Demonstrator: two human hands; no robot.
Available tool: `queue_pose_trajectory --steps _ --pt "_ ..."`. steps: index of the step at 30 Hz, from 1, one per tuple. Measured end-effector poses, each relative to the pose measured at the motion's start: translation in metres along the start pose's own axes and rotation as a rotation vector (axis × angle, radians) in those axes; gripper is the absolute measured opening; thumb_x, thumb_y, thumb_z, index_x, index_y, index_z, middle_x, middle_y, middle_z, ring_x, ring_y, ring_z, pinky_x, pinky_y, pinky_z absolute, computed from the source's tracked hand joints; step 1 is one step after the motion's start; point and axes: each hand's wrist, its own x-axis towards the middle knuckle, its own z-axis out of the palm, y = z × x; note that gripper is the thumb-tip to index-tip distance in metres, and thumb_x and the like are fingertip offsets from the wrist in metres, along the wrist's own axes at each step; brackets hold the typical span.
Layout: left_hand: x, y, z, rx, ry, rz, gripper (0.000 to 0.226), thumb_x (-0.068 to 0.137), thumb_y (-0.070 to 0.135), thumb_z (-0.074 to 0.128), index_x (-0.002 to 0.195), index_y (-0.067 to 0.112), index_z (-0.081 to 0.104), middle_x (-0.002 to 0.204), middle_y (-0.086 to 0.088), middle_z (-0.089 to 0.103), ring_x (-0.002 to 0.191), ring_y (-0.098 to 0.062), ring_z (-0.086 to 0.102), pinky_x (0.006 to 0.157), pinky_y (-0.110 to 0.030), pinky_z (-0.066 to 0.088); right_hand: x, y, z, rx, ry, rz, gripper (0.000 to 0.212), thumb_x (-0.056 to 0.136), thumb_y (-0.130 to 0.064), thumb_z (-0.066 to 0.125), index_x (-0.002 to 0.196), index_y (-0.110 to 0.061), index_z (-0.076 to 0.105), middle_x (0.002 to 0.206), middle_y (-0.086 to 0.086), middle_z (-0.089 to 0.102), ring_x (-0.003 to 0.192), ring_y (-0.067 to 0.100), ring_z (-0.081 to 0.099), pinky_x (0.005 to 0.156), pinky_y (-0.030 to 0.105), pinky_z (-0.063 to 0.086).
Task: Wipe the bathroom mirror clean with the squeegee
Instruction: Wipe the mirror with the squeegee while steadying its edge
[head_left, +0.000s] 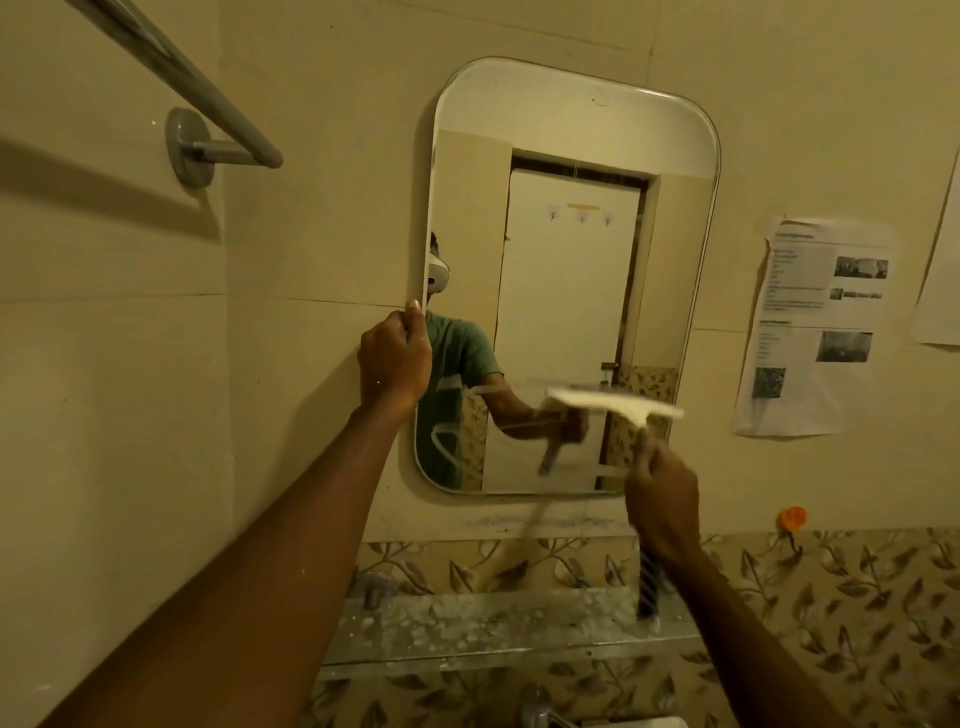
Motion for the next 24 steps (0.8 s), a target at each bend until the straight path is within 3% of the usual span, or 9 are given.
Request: queue_pose_trajectory --steps 3,5,8,12,14,16,19,24 --pt "-0.001 0.004 -0.001 0.012 -0.015 -0.018 0.05 0.102 0.035 0.03 0.079 0.004 0.062 0.069 -0.007 0.056 0.065 -0.018 0.053 0.06 -0.025 0.036 0.038 -0.039 0.004 0.05 0.02 -0.076 0.046 0.105 -0.034 0.029 0.078 -0.009 0.057 0.065 0.01 0.058 0.054 0.021 0.055 0.049 0.032 0.045" --pt "-0.002 0.004 -0.002 0.017 -0.026 -0.03 0.049 0.102 0.035 0.03 0.078 0.005 0.061 0.069 -0.007 0.056 0.06 -0.015 0.05 0.052 -0.023 0.032 0.036 -0.046 0.014 0.011 0.004 -0.075 0.045 0.105 -0.034 0.028 0.077 -0.011 0.056 0.066 0.008 0.058 0.056 0.02 0.055 0.049 0.031 0.044" --pt "-0.002 0.001 -0.003 0.012 -0.039 -0.047 0.047 0.102 0.035 0.03 0.074 0.009 0.057 0.067 -0.008 0.055 0.056 -0.012 0.046 0.05 -0.022 0.03 -0.008 -0.026 0.042 -0.004 -0.024 -0.03 0.041 0.105 -0.032 0.029 0.074 -0.019 0.053 0.06 0.002 0.052 0.048 0.012 0.044 0.042 0.025 0.034" --pt "-0.003 0.001 -0.005 0.006 -0.062 -0.055 0.046 0.102 0.033 0.031 0.074 0.008 0.057 0.066 -0.007 0.053 0.059 -0.018 0.048 0.056 -0.026 0.031 -0.063 0.002 0.065 -0.005 -0.118 0.093 0.041 0.103 -0.037 0.03 0.082 -0.018 0.06 0.061 0.003 0.059 0.05 0.016 0.056 0.045 0.033 0.047" --pt "-0.004 0.002 -0.007 0.006 -0.075 -0.064 0.047 0.102 0.032 0.031 0.081 0.003 0.061 0.071 -0.009 0.055 0.064 -0.02 0.049 0.064 -0.029 0.033 -0.062 -0.006 0.06 0.002 -0.122 0.084 0.042 0.104 -0.036 0.03 0.075 -0.019 0.056 0.061 0.003 0.059 0.05 0.015 0.054 0.047 0.031 0.046" --pt "-0.004 0.003 -0.009 0.004 -0.081 -0.066 0.048 0.102 0.031 0.031 0.086 -0.001 0.063 0.076 -0.011 0.056 0.071 -0.022 0.05 0.066 -0.03 0.033 -0.045 -0.029 0.047 0.035 -0.092 0.013 0.042 0.105 -0.031 0.03 0.069 -0.021 0.051 0.058 0.001 0.051 0.046 0.011 0.043 0.042 0.025 0.036" --pt "-0.003 0.003 -0.01 -0.015 -0.091 -0.074 0.046 0.102 0.031 0.031 0.075 0.007 0.058 0.067 -0.007 0.053 0.063 -0.019 0.049 0.058 -0.027 0.033 0.0 -0.068 0.033 0.028 0.006 -0.078 0.044 0.105 -0.03 0.03 0.066 -0.021 0.047 0.057 -0.003 0.046 0.046 0.008 0.04 0.044 0.019 0.028" --pt "-0.003 0.001 -0.011 -0.057 -0.112 -0.09 0.049 0.102 0.033 0.029 0.063 0.013 0.049 0.061 -0.005 0.05 0.056 -0.015 0.046 0.055 -0.026 0.033 -0.014 -0.062 0.057 0.021 -0.037 -0.032 0.037 0.104 -0.032 0.032 0.074 -0.02 0.051 0.059 -0.006 0.049 0.047 0.003 0.043 0.039 0.012 0.028"
